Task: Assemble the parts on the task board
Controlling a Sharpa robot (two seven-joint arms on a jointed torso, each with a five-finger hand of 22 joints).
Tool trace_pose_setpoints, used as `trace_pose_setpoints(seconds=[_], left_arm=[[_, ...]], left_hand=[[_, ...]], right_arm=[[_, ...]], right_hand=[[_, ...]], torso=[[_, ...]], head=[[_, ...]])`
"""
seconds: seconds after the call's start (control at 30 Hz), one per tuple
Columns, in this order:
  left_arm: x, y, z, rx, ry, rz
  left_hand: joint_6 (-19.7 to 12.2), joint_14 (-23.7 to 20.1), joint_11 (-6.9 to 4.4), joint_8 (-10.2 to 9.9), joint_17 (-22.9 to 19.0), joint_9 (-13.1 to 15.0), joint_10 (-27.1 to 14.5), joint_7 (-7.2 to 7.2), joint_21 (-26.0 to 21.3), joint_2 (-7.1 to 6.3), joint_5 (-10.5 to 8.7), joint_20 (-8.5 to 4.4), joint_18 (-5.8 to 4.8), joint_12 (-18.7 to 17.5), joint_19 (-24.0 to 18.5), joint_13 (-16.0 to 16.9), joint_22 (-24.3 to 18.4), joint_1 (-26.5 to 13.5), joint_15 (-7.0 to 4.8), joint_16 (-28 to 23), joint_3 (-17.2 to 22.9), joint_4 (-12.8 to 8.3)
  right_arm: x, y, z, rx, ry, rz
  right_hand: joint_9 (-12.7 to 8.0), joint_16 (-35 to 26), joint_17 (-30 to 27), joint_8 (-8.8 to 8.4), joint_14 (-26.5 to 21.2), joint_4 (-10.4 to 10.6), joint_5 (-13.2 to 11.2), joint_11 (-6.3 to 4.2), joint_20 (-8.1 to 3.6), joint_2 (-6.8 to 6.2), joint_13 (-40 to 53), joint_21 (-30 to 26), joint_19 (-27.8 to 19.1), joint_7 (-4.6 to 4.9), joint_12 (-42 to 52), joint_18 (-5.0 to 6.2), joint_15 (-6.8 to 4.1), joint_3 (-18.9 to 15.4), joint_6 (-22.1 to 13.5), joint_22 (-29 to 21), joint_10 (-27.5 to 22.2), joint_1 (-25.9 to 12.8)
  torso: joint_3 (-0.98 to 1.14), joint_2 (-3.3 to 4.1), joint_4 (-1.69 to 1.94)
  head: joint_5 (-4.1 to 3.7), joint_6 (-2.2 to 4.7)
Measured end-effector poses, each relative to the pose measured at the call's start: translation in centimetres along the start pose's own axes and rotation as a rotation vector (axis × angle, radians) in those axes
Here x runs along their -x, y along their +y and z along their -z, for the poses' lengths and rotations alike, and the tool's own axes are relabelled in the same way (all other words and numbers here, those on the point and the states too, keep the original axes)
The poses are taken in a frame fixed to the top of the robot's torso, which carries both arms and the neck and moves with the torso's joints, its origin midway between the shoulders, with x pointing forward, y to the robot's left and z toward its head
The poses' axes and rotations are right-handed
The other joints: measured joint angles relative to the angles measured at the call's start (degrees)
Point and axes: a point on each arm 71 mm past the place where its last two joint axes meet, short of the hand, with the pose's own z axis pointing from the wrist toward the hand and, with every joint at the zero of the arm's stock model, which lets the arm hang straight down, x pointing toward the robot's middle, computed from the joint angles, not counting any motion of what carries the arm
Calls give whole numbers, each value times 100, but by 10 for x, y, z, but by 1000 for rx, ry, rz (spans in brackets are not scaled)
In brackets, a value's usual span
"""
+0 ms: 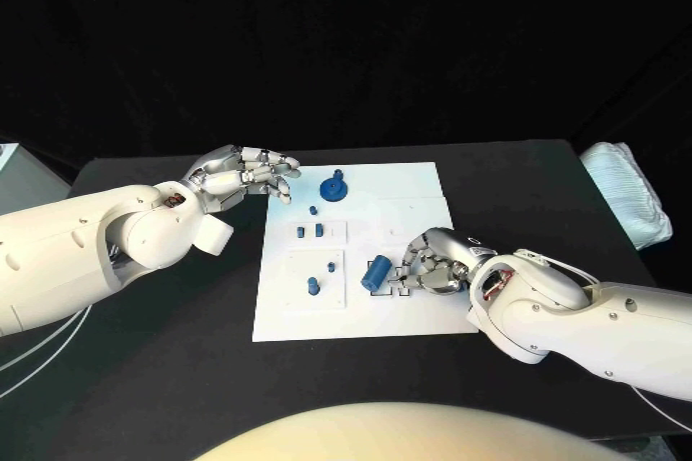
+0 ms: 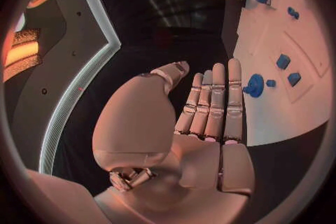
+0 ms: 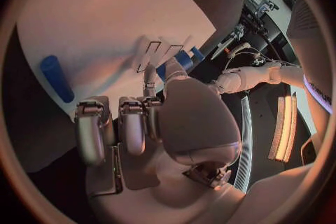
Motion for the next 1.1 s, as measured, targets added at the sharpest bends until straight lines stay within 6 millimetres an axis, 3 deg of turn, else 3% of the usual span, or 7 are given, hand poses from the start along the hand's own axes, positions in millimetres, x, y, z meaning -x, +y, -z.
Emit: trace_pose_setpoints(seconds=[0.17,0.23,0.37,0.53,0.63,1.1], left_arm=[[1,0,0,1,-1,0],[1,0,0,1,-2,0],[1,0,0,2,-2,0],[1,0,0,2,-2,0],[1,0,0,3,-2,0],[2,1,1,4,-2,0]], left_hand=[[0,0,0,0,0,0,0,0,0,0,0,0,0,0,0,0,0,0,0,0,0,0],[0,0,0,0,0,0,0,0,0,0,0,0,0,0,0,0,0,0,0,0,0,0],[0,0,0,0,0,0,0,0,0,0,0,0,0,0,0,0,0,0,0,0,0,0],[0,0,0,0,0,0,0,0,0,0,0,0,0,0,0,0,0,0,0,0,0,0],[0,0,0,0,0,0,0,0,0,0,0,0,0,0,0,0,0,0,0,0,0,0],[0,0,0,0,0,0,0,0,0,0,0,0,0,0,0,0,0,0,0,0,0,0]], right_arm=[[1,-2,3,3,-3,-6],[2,-1,5,10,-5,-11],[3,2,8,38,-18,-25],[6,9,12,91,-53,-31],[7,13,13,124,-76,-16],[8,31,10,241,-160,104]], right_hand=[[0,0,0,0,0,0,35,0,-19,-45,0,0,19,-2,-8,0,0,0,-2,-1,0,-42],[-7,0,0,-7,0,-7,35,0,-18,-129,0,0,19,-7,-75,0,0,28,-77,-1,0,-55],[-94,0,0,-232,-18,-9,35,64,-18,-241,0,-24,19,111,-166,0,18,103,-317,-1,-21,-20],[-245,0,-1,-649,-11,-16,27,262,116,-502,0,-103,28,332,-258,0,198,190,-680,-1,-5,205],[-280,0,-1,-792,-11,-16,-209,310,169,-605,0,-153,18,384,-311,0,238,190,-732,-2,0,308],[-307,0,-1,-945,-12,-1,-535,350,209,-661,0,-328,18,410,-429,0,279,76,-758,-3,-2,364]], torso=[[0,-4,-4],[0,-4,-5],[-2,-4,-5],[-3,-5,-4],[-7,-5,1],[-7,1,5]], head=[[1,10],[1,18],[1,25],[-4,29],[-9,31],[19,12]])
